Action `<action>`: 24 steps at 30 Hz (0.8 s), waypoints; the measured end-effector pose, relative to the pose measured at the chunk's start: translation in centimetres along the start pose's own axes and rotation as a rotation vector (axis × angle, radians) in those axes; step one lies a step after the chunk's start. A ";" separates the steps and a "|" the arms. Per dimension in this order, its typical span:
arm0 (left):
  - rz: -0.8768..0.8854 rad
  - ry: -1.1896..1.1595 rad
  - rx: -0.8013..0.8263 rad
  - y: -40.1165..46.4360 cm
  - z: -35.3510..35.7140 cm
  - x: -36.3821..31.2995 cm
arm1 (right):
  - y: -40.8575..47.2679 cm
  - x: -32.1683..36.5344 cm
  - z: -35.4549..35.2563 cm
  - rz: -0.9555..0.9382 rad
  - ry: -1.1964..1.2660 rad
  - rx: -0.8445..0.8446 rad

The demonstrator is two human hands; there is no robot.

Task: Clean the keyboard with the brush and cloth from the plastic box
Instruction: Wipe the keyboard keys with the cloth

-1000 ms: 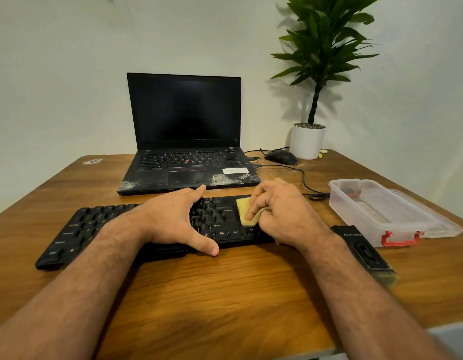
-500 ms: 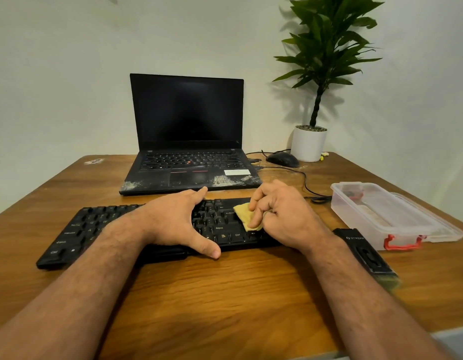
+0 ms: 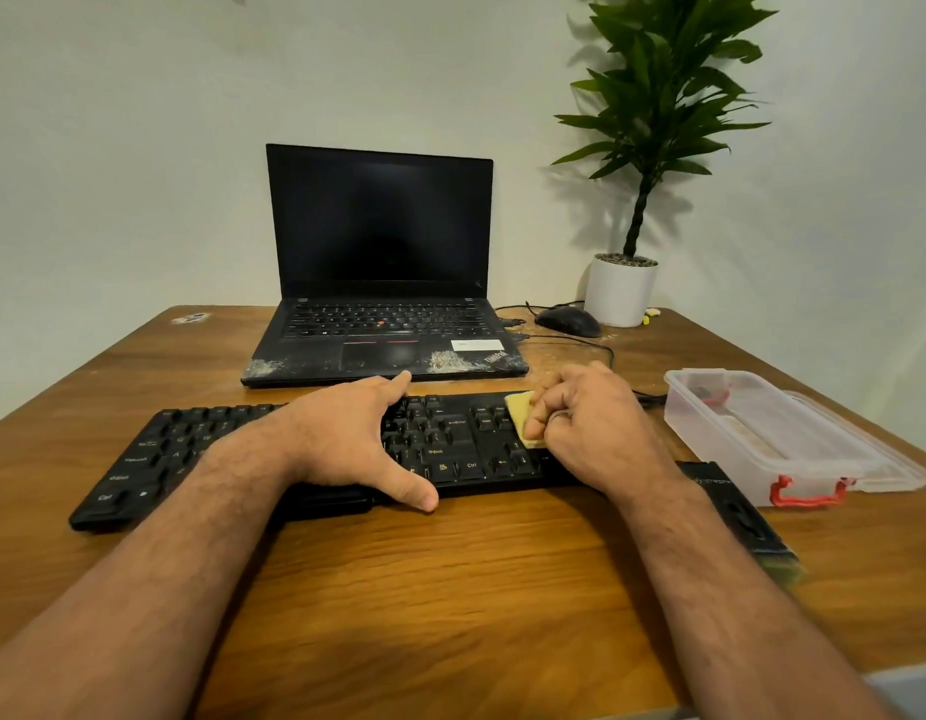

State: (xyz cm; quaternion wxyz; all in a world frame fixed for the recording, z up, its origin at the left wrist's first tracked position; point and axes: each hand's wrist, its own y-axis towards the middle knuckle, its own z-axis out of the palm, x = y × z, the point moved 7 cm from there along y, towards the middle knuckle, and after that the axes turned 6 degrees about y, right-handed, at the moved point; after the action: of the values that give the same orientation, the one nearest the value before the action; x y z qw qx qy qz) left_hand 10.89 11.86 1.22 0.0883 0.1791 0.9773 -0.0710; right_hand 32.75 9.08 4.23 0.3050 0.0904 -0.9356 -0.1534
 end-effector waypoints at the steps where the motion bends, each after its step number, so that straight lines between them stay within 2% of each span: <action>1: 0.000 -0.003 -0.005 0.0 0.0 0.0 | 0.2 -0.5 -0.2 0.031 -0.021 -0.025; 4: 0.000 -0.009 -0.015 -0.1 -0.1 -0.1 | 0.4 -1.1 -0.4 0.043 -0.046 -0.036; 8: 0.005 -0.011 -0.011 -0.1 -0.1 -0.3 | -0.1 0.5 0.0 -0.095 0.083 -0.009; 12: 0.011 0.005 -0.005 -0.1 -0.1 -0.4 | 0.0 2.1 1.8 -0.235 -0.012 0.089; 14: 0.015 0.001 -0.005 -0.1 -0.1 -0.4 | 0.6 1.9 1.9 -0.193 -0.090 0.065; 17: 0.010 -0.013 -0.004 -0.1 -0.1 -0.4 | 1.5 0.8 0.5 -0.033 -0.191 -0.046; 19: 0.009 -0.021 -0.005 -0.1 -0.1 -0.3 | 1.4 1.0 0.1 -0.053 -0.156 -0.101; 22: 0.013 -0.019 -0.009 -0.1 -0.1 -0.2 | 0.7 3.2 1.6 -0.200 -0.095 0.055; 24: 0.018 -0.015 -0.008 -0.1 -0.1 -0.3 | 0.5 3.6 2.5 -0.206 -0.131 0.104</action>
State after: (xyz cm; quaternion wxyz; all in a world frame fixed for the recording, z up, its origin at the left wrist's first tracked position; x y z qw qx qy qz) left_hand 11.14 11.70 1.42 0.0973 0.1871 0.9752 -0.0677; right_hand 28.36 9.19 4.44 0.2205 0.1916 -0.9460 -0.1406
